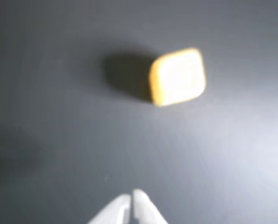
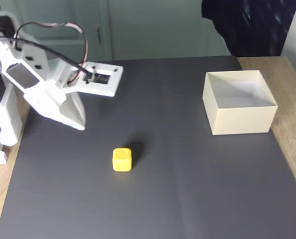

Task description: Grasp a cube block and put it in the white box.

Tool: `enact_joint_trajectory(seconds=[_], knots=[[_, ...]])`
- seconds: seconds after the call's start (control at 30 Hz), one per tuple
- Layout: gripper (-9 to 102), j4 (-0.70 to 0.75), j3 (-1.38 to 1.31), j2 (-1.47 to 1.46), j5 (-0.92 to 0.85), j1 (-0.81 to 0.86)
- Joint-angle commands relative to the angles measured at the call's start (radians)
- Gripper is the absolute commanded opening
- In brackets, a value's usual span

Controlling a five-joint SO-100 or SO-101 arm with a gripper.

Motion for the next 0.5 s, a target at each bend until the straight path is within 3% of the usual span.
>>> enact_joint_trajectory(seconds=[0.0,0.23,0.47], knots=[[0,-0.028,-0.181,-0.155,0.040,0.052],[0,-0.064,-0.399,-0.377,0.072,0.115],[4,-0.129,-0.388,-0.471,0.086,0.161]])
